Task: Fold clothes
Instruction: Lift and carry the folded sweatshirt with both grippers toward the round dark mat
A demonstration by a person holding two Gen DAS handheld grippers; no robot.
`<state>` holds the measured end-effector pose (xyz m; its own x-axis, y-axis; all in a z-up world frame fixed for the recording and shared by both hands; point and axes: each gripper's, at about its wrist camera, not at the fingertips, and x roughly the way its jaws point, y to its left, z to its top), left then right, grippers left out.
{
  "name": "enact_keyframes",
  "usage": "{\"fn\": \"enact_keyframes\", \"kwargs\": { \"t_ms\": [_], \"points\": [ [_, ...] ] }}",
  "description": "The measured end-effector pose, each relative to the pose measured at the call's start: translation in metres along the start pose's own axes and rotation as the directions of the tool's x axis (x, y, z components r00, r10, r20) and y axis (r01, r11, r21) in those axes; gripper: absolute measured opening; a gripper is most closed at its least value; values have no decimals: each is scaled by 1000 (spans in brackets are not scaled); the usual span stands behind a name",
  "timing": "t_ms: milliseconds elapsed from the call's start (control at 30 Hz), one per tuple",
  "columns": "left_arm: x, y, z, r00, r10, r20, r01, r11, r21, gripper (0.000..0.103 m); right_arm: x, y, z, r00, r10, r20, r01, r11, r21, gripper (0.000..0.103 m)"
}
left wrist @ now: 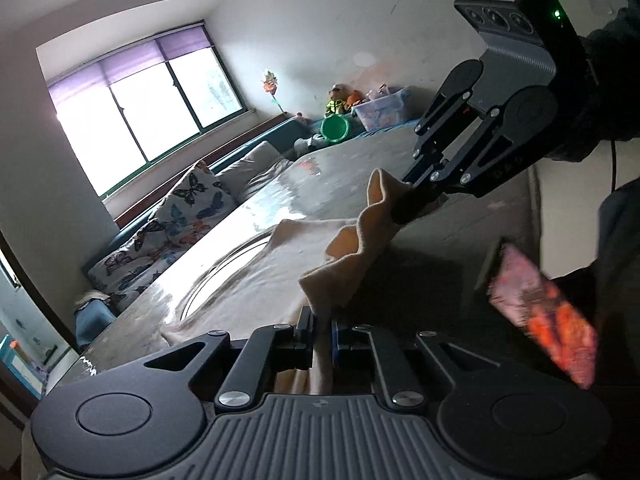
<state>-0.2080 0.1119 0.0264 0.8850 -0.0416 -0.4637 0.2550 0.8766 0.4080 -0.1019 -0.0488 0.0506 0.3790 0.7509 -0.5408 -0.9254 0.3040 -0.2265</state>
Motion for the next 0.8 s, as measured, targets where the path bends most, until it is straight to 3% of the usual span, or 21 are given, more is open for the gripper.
{"fn": "enact_keyframes", "kwargs": {
  "t_ms": [133,333,567,800],
  "points": [
    [-6,8,11,1000,-25,-1,25,1000,-3,9,-10,-1,14,1000,8,1,-8,1000,-6,9],
    [22,38,33,999,28,-21,-27,999,47,9,6,-35,42,999,33,4,-33,999,12,9],
    [88,87,47,995,85,-56,-80,994,79,9,64,-97,73,999,46,-22,-45,997,66,9],
    [172,128,39,983,110,-147,-106,994,35,9,139,-138,78,997,23,-71,-16,995,100,9]
  ]
}}
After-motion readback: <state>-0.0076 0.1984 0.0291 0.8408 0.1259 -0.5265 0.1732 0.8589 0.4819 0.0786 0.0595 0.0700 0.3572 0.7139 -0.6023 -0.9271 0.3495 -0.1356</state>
